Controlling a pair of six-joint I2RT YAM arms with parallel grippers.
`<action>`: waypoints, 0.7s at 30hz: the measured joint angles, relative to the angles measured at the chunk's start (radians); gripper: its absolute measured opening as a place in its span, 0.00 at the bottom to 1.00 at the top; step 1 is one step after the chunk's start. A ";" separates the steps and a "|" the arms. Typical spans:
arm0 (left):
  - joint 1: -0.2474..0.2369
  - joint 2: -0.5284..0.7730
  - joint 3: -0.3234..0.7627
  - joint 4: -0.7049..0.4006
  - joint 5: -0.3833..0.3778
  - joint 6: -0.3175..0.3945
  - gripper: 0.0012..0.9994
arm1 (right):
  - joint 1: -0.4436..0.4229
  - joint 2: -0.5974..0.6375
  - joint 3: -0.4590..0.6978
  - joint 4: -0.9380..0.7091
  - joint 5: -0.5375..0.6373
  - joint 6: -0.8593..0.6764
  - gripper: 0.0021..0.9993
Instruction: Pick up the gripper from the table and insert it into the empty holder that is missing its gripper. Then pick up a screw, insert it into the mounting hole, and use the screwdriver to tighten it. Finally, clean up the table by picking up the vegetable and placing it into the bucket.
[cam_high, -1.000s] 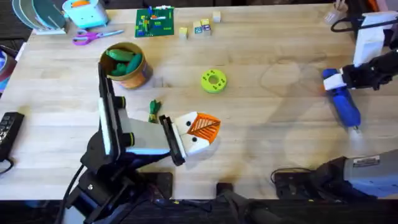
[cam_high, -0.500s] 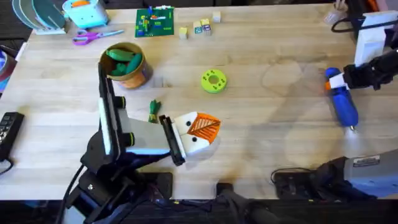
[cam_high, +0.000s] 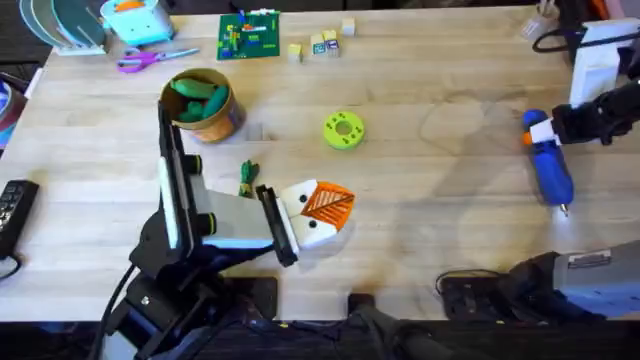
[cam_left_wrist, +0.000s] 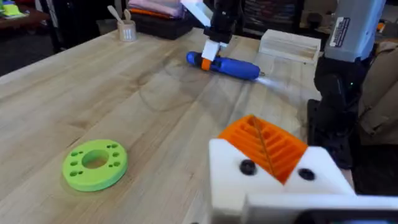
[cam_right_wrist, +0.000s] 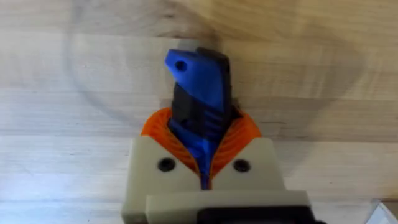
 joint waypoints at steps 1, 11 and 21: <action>0.000 0.000 0.000 0.000 0.000 0.000 0.00 | 0.000 -0.006 0.000 -0.016 0.000 0.009 0.02; 0.000 0.000 0.000 0.000 0.000 0.000 0.00 | 0.000 -0.146 0.080 -0.016 -0.016 0.217 0.02; 0.000 0.000 0.000 0.000 0.000 0.000 0.00 | 0.005 -0.444 0.092 -0.019 -0.038 0.266 0.02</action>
